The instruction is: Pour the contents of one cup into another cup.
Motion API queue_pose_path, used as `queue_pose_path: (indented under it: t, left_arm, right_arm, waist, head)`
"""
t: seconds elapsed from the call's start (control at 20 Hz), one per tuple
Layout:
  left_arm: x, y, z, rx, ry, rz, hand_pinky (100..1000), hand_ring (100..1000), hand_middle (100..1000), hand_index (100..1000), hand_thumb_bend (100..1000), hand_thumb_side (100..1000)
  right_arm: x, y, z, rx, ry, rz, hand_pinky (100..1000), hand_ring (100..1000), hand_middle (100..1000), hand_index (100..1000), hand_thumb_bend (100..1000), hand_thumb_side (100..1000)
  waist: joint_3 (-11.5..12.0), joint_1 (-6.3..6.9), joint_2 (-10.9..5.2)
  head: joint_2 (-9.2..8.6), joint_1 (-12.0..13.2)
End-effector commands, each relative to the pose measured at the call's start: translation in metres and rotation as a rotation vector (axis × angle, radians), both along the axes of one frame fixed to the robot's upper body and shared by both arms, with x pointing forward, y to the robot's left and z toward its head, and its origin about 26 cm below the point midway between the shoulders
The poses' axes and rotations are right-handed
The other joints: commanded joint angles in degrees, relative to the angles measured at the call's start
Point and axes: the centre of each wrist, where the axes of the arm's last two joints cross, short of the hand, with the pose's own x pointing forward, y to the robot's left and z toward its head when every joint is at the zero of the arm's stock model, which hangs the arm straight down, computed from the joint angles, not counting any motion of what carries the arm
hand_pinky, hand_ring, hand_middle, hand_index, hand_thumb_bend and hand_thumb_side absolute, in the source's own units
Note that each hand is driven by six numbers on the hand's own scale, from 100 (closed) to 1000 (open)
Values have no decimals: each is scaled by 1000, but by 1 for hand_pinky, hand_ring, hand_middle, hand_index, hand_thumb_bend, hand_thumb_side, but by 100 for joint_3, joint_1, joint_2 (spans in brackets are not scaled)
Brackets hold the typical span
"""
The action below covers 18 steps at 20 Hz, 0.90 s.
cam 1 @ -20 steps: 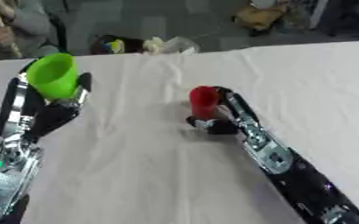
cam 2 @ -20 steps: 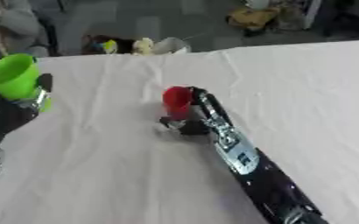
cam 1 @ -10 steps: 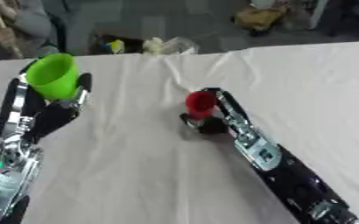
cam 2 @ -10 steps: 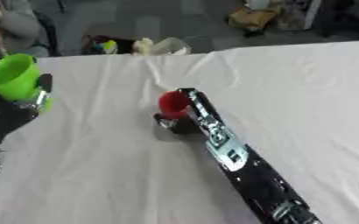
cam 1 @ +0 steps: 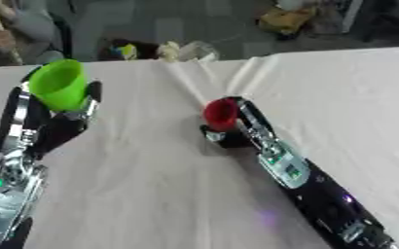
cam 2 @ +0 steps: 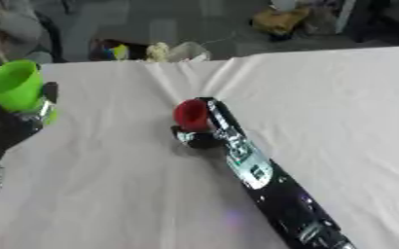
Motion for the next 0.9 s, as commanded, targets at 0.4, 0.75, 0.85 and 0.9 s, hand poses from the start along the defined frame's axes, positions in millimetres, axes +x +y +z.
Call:
queue_pose_path:
  t: [0.4, 0.75, 0.85, 0.9]
  left_arm:
    - [-2, 9, 11, 8, -39, 14, 100, 331, 279, 662, 100, 209]
    - [-2, 16, -2, 39, -6, 36, 100, 335, 280, 662, 100, 212]
    - [-2, 18, -6, 51, 5, 40, 100, 336, 280, 662, 100, 212]
    - [-1, 18, -8, 57, 11, 40, 100, 338, 281, 663, 100, 215]
  right_arm:
    - [-1, -10, 31, 83, -63, -35, 437, 342, 273, 432, 100, 100]
    - [-5, -29, 70, 72, -143, -60, 439, 344, 274, 434, 100, 100]
    - [-6, -32, 81, 54, -162, -55, 440, 344, 275, 434, 100, 100]
    - [-7, -32, 86, 45, -172, -51, 441, 345, 275, 435, 100, 100]
  waist:
    - [-145, -60, -177]
    - [-300, -139, -247]
    - [-333, -160, -258]
    - [-350, -172, -262]
  head:
    - [-26, 34]
    - [43, 134]
    - [54, 162]
    - [55, 175]
